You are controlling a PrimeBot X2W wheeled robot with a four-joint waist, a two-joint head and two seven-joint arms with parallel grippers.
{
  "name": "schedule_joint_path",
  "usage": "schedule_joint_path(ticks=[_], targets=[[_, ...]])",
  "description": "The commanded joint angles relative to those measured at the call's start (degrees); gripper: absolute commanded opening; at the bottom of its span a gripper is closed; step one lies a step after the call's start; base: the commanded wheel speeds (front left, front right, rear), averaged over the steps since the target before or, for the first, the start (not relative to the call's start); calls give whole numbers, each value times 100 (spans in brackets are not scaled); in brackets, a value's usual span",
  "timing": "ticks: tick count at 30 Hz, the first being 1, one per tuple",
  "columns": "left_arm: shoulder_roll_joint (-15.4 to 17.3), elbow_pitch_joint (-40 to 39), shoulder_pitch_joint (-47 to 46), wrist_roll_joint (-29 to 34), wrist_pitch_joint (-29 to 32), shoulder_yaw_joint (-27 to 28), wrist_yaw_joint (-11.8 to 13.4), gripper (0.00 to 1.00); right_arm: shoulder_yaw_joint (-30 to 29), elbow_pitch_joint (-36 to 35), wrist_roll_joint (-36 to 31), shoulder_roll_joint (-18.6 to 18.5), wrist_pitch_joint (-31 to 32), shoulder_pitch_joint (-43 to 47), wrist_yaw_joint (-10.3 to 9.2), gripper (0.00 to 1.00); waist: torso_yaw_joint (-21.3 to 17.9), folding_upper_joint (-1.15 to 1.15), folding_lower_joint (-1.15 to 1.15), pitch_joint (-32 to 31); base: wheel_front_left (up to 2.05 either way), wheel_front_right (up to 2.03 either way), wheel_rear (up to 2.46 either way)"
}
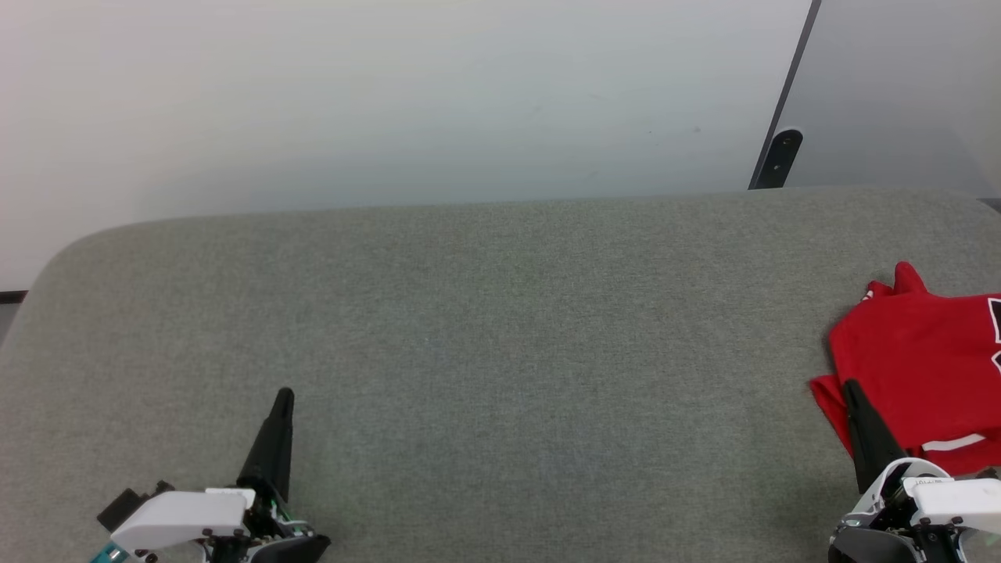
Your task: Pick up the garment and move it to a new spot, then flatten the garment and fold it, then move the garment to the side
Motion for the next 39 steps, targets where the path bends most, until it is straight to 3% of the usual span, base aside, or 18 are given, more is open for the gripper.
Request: schedule_joint_path(ticks=[1, 39], targets=[[-8, 7, -63, 22, 26, 13, -32, 0, 0, 0, 23, 21, -11, -23, -6, 0, 0, 0, 0, 0, 0, 0, 0], [-42, 9, -68, 71, 54, 61, -32, 0, 3, 0, 24, 21, -13, -23, -6, 0, 0, 0, 0, 0, 0, 0, 0]])
